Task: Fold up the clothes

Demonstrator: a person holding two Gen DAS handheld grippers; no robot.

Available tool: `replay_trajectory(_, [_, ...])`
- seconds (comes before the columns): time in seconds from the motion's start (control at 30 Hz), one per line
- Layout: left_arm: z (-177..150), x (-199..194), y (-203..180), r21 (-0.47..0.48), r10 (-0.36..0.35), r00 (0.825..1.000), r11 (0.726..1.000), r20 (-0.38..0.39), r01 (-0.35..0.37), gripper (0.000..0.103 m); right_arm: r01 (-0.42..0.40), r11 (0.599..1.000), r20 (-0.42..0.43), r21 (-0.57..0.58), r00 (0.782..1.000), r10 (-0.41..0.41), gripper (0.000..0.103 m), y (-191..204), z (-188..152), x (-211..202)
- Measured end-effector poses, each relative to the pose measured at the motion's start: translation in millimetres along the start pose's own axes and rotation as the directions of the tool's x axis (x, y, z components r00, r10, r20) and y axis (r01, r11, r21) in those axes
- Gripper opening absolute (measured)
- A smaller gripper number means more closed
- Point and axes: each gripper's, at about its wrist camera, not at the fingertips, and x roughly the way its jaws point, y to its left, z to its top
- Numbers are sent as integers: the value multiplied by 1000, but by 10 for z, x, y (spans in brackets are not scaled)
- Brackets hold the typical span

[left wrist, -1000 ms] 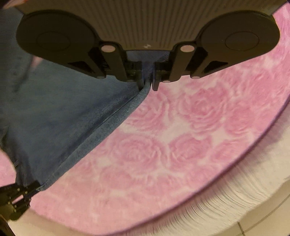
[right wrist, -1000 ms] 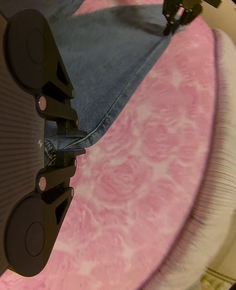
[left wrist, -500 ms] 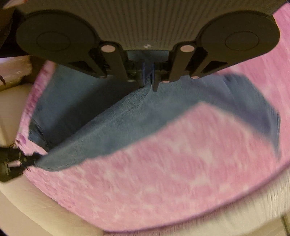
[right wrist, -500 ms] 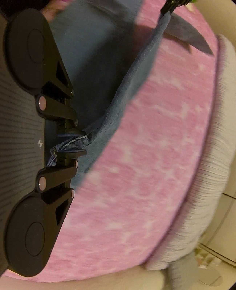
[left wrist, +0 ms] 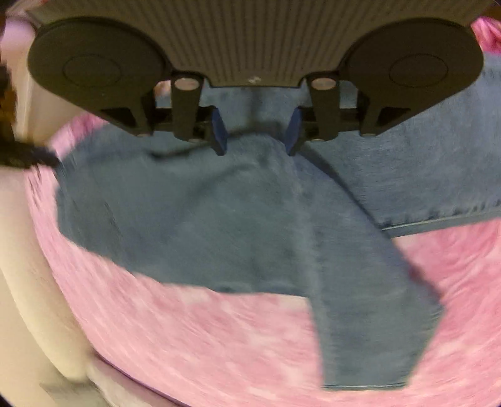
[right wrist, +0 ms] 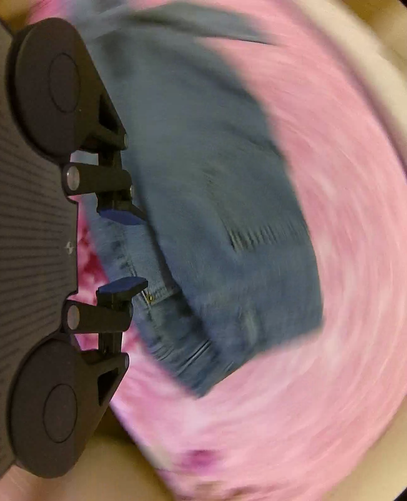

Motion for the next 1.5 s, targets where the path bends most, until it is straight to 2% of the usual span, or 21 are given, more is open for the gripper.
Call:
replay_trajectory(0.07, [24, 59, -4, -14, 58, 998, 998, 18, -58, 37, -86, 972, 51, 217, 996, 77, 44, -297, -2, -11])
replay_trajectory(0.17, [62, 98, 6, -48, 104, 993, 994, 48, -102, 39, -195, 878, 131, 437, 980, 152, 44, -659, -41, 5])
replay_trajectory(0.23, [101, 147, 24, -73, 122, 991, 990, 61, -117, 39, -247, 826, 185, 506, 967, 176, 45, -825, -54, 37])
replay_trajectory(0.3, [124, 229, 41, -85, 134, 989, 988, 61, -129, 34, -283, 795, 226, 536, 956, 187, 45, -917, -36, 65])
replay_trajectory(0.33, [124, 269, 48, -85, 140, 988, 987, 59, -134, 33, -286, 787, 234, 547, 955, 184, 43, -957, -19, 98])
replay_trajectory(0.37, [122, 306, 54, -85, 146, 988, 986, 58, -141, 26, -285, 780, 240, 556, 954, 178, 43, -995, -1, 135])
replay_trajectory(0.47, [101, 377, 75, -91, 153, 986, 985, 60, -148, 26, -317, 760, 265, 567, 944, 196, 42, -1102, 28, 215])
replay_trajectory(0.57, [93, 410, 87, -98, 155, 985, 984, 70, -148, 26, -315, 762, 249, 566, 946, 206, 42, -1124, 81, 380])
replay_trajectory(0.63, [107, 417, 98, -97, 155, 985, 984, 80, -147, 0, -307, 768, 234, 563, 950, 208, 42, -1121, 130, 501])
replay_trajectory(0.67, [117, 406, 99, -93, 158, 984, 984, 86, -150, 0, -307, 772, 231, 556, 950, 211, 36, -1101, 154, 519])
replay_trajectory(0.7, [113, 347, 89, -93, 159, 982, 984, 105, -150, 0, -310, 777, 230, 548, 949, 216, 22, -1080, 175, 526])
replay_trajectory(0.73, [88, 255, 58, -85, 167, 977, 984, 133, -156, 0, -297, 799, 235, 522, 951, 200, 17, -1035, 215, 479])
replay_trajectory(0.83, [-66, -80, -55, -59, 203, 954, 979, 222, -194, 0, -319, 866, 298, 385, 931, 210, 12, -907, 297, 163])
replay_trajectory(0.9, [-254, -268, -82, -82, 222, 942, 975, 251, -208, 1, -333, 883, 320, 332, 920, 227, 11, -902, 267, -60])
replay_trajectory(1.0, [-555, -333, -75, -122, 227, 941, 972, 250, -202, 1, -328, 877, 301, 350, 926, 227, 10, -1061, 147, -158])
replay_trajectory(1.1, [-789, -169, -110, -126, 254, 943, 965, 217, -231, 1, -268, 884, 246, 384, 952, 182, 10, -1195, 39, -13])
replay_trajectory(1.13, [-851, -134, -117, -133, 259, 941, 963, 218, -234, 1, -262, 882, 244, 392, 954, 175, 10, -1211, 27, 8])
replay_trajectory(1.23, [-942, -99, -136, -126, 282, 928, 958, 244, -258, 1, -265, 887, 263, 378, 949, 172, 10, -1211, -13, -25])
replay_trajectory(1.43, [-979, -68, -143, -120, 305, 914, 952, 268, -283, 2, -232, 891, 217, 390, 964, 156, 11, -1296, -85, 158])
replay_trajectory(1.5, [-989, -95, -197, -100, 318, 900, 948, 298, -302, 2, -234, 888, 221, 395, 963, 155, 11, -1309, -101, 215])
